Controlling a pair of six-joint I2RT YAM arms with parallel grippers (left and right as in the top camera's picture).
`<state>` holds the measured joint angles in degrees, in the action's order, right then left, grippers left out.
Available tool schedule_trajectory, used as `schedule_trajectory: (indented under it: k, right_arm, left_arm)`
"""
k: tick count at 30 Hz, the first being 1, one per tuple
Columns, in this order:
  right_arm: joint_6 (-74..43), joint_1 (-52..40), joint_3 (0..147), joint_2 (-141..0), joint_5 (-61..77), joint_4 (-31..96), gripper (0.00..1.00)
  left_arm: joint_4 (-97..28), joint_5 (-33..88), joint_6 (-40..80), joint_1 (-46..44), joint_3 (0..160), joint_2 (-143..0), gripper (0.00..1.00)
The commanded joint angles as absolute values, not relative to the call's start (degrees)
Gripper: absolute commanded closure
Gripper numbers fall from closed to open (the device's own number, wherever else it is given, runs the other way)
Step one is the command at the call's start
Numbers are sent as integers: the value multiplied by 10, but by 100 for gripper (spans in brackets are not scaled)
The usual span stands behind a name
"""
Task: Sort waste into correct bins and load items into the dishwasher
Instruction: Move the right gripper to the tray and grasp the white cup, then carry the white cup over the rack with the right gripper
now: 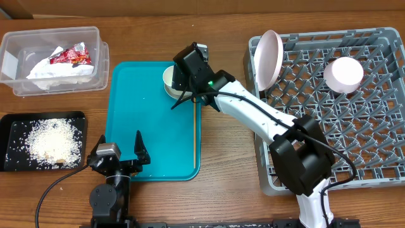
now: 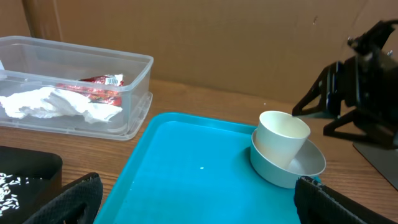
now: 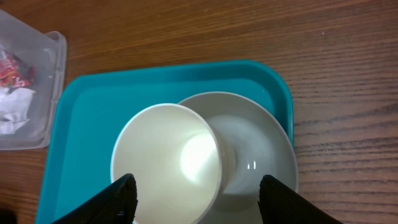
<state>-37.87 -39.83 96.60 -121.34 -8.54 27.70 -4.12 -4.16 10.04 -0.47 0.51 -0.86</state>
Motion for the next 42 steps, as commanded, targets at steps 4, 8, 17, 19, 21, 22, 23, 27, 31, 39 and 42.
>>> schedule_trajectory:
  k: [4,8,17,19,21,22,23,27,31,39,42]
  right_arm:
    - [-391,-397,977,-1248,-103,274,39]
    - [-391,-397,977,-1248,-103,275,50]
    - [-390,-397,986,-1242,-104,289,73]
    - [-389,-393,995,-1230,-105,303,77]
    - [-386,-387,1008,-1213,-105,319,87]
    - [-386,-382,1015,-1203,-105,328,91]
    - [-386,-377,1020,-1191,-105,336,94]
    - [-386,-349,1027,-1128,-105,362,96]
    - [-386,-307,1027,-1044,-105,401,96]
    - [-310,-185,1027,-882,-239,520,96]
    - [-299,-126,1027,-849,-371,580,96]
  left_arm:
    - [-40,-49,88,-7,3,-3,0]
    - [-40,-49,88,-7,3,-3,0]
    - [-40,-49,88,-7,3,-3,0]
    - [-40,-49,88,-7,3,-3,0]
    - [-40,-49,88,-7,3,-3,0]
    - [-40,-49,88,-7,3,-3,0]
    - [-40,-49,88,-7,3,-3,0]
    - [-40,-49,88,-7,3,-3,0]
    - [-40,-49,88,-7,3,-3,0]
    - [-40,-49,88,-7,3,-3,0]
    - [-40,-49,88,-7,3,-3,0]
